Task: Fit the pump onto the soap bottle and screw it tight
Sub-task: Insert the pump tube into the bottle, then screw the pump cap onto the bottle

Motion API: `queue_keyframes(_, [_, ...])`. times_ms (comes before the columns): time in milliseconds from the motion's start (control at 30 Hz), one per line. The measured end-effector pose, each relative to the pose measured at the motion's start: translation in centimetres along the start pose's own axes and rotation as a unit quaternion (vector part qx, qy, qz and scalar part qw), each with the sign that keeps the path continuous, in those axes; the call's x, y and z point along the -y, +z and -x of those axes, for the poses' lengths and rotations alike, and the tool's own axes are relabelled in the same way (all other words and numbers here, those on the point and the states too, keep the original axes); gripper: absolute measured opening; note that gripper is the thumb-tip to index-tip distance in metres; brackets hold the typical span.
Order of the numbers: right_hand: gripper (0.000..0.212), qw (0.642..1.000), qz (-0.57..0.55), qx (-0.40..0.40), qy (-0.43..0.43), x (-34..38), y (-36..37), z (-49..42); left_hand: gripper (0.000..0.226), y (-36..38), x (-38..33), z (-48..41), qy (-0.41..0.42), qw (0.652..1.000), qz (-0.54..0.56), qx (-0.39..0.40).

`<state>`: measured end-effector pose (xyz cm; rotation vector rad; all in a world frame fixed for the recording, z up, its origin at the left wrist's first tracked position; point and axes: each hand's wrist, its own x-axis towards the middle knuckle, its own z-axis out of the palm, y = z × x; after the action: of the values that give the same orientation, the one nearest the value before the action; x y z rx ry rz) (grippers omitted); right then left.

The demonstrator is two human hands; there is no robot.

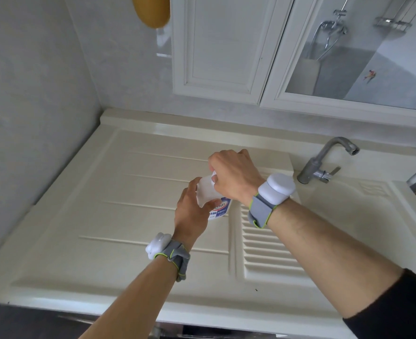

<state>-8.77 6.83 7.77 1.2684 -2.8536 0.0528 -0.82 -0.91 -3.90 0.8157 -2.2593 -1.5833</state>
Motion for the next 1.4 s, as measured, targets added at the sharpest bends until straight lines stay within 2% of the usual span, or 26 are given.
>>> queue_keyframes(133, [0.008, 1.0, 0.018, -0.002, -0.007, 0.2, 0.0, -0.3, 0.068, -0.1, 0.0, 0.0, 0.003, 1.0, 0.005, -0.004])
queue_keyframes(300, [0.021, 1.0, -0.002, -0.016, 0.009, 0.0, 0.4, -0.3, 0.068, -0.1, 0.1, 0.0, 0.005, 1.0, 0.01, -0.004])
queue_keyframes(433, [0.025, 0.998, -0.008, -0.064, 0.021, -0.1, 0.9, -0.2, 0.068, -0.1, 0.2, -0.1, 0.007, 1.0, 0.007, -0.007])
queue_keyframes(533, [0.039, 0.995, -0.017, -0.087, 0.033, -0.2, 1.2, -0.1, 0.069, -0.1, 0.2, -0.1, 0.006, 1.0, 0.008, -0.007])
queue_keyframes(600, [0.057, 0.993, -0.058, -0.085, 0.048, -0.6, 1.1, 0.2, 0.067, -0.1, 0.3, -0.1, 0.007, 1.0, 0.01, -0.007])
queue_keyframes(700, [0.084, 0.978, -0.18, -0.045, 0.1, -2.4, 0.8, 1.0, 0.066, -0.1, 0.3, 0.0, 0.01, 1.0, 0.011, -0.009])
queue_keyframes(767, [0.09, 0.954, -0.27, 0.005, 0.132, -4.1, 1.3, 1.7, 0.067, -0.1, 0.4, 0.0, 0.01, 1.0, 0.012, -0.008])
queue_keyframes(833, [0.079, 0.911, -0.386, 0.036, 0.143, -5.1, 2.5, 2.3, 0.068, 0.0, 0.4, 0.0, 0.011, 1.0, 0.013, -0.007])
queue_keyframes(900, [0.063, 0.877, -0.466, 0.037, 0.116, -5.2, 3.8, 2.7, 0.068, 0.0, 0.4, -0.1, 0.013, 1.0, 0.011, -0.007])
queue_keyframes(1000, [0.037, 0.866, -0.494, -0.011, 0.082, -4.4, 5.3, 2.5, 0.069, 0.0, 0.5, -0.2, 0.015, 1.0, 0.013, -0.007])
queue_keyframes(1133, [0.018, 0.856, -0.497, -0.095, 0.107, -3.8, 6.3, 2.1, 0.069, 0.1, 0.7, -0.2, 0.02, 1.0, 0.01, -0.008])
queue_keyframes(1267, [0.013, 0.865, -0.456, -0.168, 0.121, -3.0, 7.0, 2.1, 0.068, 0.1, 0.7, -0.3, 0.025, 1.0, 0.009, -0.011])
queue_keyframes(1400, [0.031, 0.871, -0.418, -0.211, 0.149, -2.3, 7.5, 1.9, 0.068, 0.1, 0.9, -0.3, 0.024, 1.0, 0.012, -0.012])
